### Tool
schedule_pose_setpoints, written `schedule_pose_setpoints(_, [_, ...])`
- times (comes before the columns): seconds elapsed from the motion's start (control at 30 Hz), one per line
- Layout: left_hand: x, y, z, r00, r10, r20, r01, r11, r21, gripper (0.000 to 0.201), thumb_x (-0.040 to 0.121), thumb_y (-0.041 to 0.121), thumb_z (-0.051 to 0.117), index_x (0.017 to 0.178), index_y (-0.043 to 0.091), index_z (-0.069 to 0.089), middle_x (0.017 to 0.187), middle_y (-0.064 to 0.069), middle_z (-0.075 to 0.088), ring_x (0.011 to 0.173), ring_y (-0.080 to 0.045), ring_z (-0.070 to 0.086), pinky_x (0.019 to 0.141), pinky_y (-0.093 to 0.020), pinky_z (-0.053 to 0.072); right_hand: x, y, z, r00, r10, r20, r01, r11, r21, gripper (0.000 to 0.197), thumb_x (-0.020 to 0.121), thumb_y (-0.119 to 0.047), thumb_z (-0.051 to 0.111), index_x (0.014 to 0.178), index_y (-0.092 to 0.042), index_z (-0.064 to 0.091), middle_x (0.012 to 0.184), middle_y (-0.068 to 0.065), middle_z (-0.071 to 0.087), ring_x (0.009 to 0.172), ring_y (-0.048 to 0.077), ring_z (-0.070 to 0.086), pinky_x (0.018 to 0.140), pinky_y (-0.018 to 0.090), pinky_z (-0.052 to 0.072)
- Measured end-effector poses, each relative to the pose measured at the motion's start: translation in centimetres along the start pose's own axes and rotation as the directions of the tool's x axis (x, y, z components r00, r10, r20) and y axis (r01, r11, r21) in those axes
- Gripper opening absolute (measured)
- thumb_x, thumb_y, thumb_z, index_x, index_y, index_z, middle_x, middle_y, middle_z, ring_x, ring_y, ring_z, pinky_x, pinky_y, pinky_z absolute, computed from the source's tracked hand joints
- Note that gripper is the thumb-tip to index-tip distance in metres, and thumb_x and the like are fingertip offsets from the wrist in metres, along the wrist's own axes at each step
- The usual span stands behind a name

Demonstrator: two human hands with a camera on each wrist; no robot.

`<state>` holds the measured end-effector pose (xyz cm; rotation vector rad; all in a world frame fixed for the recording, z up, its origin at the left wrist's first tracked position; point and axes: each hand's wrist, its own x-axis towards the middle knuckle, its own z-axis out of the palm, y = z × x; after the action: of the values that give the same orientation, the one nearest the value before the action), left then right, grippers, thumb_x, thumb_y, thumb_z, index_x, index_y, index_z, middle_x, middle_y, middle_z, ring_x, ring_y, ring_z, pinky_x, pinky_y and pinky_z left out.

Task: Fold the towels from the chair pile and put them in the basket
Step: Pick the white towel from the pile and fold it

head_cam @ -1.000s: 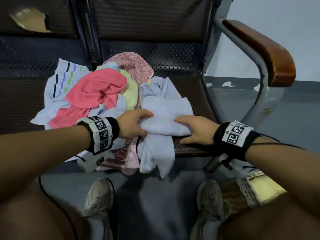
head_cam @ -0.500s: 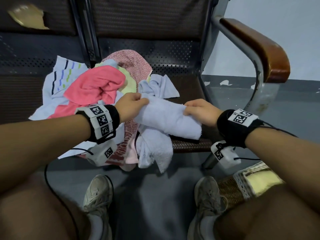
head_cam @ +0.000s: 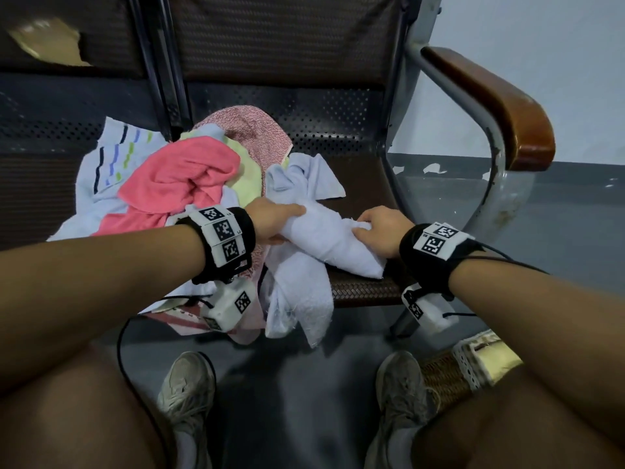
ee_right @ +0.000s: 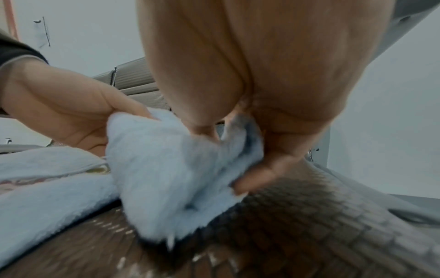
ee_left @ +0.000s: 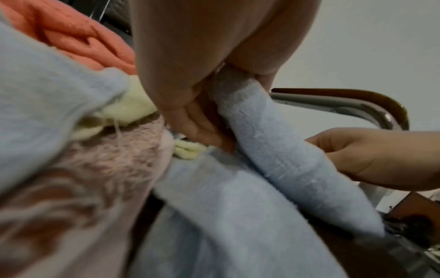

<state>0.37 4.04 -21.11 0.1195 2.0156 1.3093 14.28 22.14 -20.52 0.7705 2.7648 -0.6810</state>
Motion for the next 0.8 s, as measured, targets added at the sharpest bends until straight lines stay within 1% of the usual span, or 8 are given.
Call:
schedule_pose_setpoints(0.13, [-2.0, 2.6, 1.2, 0.954, 0.296, -0.056, -0.298, 0.954, -0.043, 0.035, 0.066, 0.023, 0.082, 0.089, 0.01, 0.059, 0.09, -0.013, 0.06, 0.086, -0.026, 0.062, 0.075, -0.043, 0.054, -0.6, -0.5, -1.4, 0.999, -0.043, -0.026, 0.041, 0.998, -0.053, 0.04, 0.089, -0.03, 0.062, 0.127, -0.018, 0.058, 0.122, 0.005, 0.065, 0.107, 0.024, 0.063, 0.088, 0.032, 0.051])
schedule_pose_setpoints(0.23, [-4.4, 4.3, 1.9, 0.915, 0.402, -0.033, -0.402, 0.904, -0.144, 0.036, 0.056, 0.023, 0.079, 0.083, 0.019, 0.055, 0.096, -0.013, 0.063, 0.092, -0.028, 0.063, 0.085, -0.054, 0.054, -2.2, -1.9, -2.9, 0.981, -0.141, -0.132, 0.18, 0.917, 0.357, 0.064, 0.08, -0.025, 0.064, 0.14, -0.02, 0.045, 0.125, 0.001, 0.064, 0.108, 0.017, 0.064, 0.095, 0.037, 0.054])
schedule_pose_setpoints(0.33, [-6.3, 5.4, 2.5, 0.864, 0.498, 0.068, -0.482, 0.859, -0.174, 0.028, 0.059, 0.018, 0.077, 0.082, 0.018, 0.061, 0.087, -0.009, 0.063, 0.084, -0.023, 0.06, 0.075, -0.045, 0.051, -3.9, -3.5, -3.9, 0.971, -0.2, -0.133, 0.238, 0.722, 0.65, 0.054, 0.079, -0.02, 0.065, 0.132, -0.018, 0.055, 0.119, 0.001, 0.069, 0.11, 0.016, 0.067, 0.092, 0.034, 0.055])
schedule_pose_setpoints(0.43, [-7.5, 5.9, 3.0, 0.82, 0.567, 0.079, -0.537, 0.81, -0.236, 0.025, 0.067, 0.01, 0.075, 0.092, 0.01, 0.07, 0.09, -0.009, 0.07, 0.086, -0.021, 0.065, 0.08, -0.039, 0.054, -6.0, -4.2, -4.4, 0.977, -0.127, -0.172, 0.212, 0.685, 0.697, 0.029, 0.086, -0.014, 0.072, 0.115, -0.014, 0.07, 0.11, 0.003, 0.075, 0.103, 0.016, 0.071, 0.086, 0.03, 0.055])
schedule_pose_setpoints(0.53, [-8.0, 5.8, 3.6, 0.834, 0.545, 0.086, -0.51, 0.821, -0.258, 0.035, 0.082, 0.02, 0.075, 0.116, 0.016, 0.065, 0.11, -0.004, 0.072, 0.094, -0.014, 0.07, 0.076, -0.031, 0.058, -8.1, -3.8, -5.3, 0.981, -0.055, -0.188, 0.182, 0.605, 0.775, 0.028, 0.086, -0.017, 0.075, 0.113, -0.01, 0.071, 0.108, 0.003, 0.076, 0.101, 0.017, 0.073, 0.088, 0.032, 0.058])
schedule_pose_setpoints(0.6, [-8.5, 5.3, 4.4, 0.846, 0.476, 0.24, -0.427, 0.875, -0.23, 0.051, 0.08, 0.036, 0.078, 0.124, 0.019, 0.058, 0.115, 0.001, 0.071, 0.094, -0.009, 0.072, 0.069, -0.024, 0.055, -9.6, -3.0, -6.3, 0.982, 0.01, -0.189, 0.163, 0.467, 0.869, 0.031, 0.087, -0.016, 0.074, 0.115, -0.006, 0.069, 0.107, 0.007, 0.077, 0.098, 0.021, 0.074, 0.08, 0.033, 0.06])
schedule_pose_setpoints(0.67, [-8.8, 4.4, 5.9, 0.808, 0.415, 0.419, -0.388, 0.909, -0.152, 0.061, 0.079, 0.034, 0.081, 0.13, 0.013, 0.055, 0.12, -0.001, 0.07, 0.104, -0.015, 0.071, 0.08, -0.03, 0.057, -11.2, -1.6, -7.5, 0.98, 0.078, -0.183, 0.139, 0.388, 0.911, 0.034, 0.09, -0.02, 0.071, 0.121, -0.008, 0.066, 0.11, 0.008, 0.076, 0.099, 0.022, 0.074, 0.077, 0.033, 0.06])
schedule_pose_setpoints(0.8, [-9.9, 3.7, 11.1, 0.711, 0.372, 0.597, -0.444, 0.895, -0.028, 0.044, 0.083, 0.019, 0.078, 0.124, 0.009, 0.063, 0.118, -0.002, 0.072, 0.108, -0.019, 0.069, 0.097, -0.04, 0.054, -14.1, 4.5, -9.0, 0.956, 0.255, -0.147, 0.059, 0.325, 0.944, 0.042, 0.094, -0.026, 0.061, 0.133, -0.011, 0.06, 0.125, 0.012, 0.069, 0.11, 0.025, 0.066, 0.104, 0.042, 0.049])
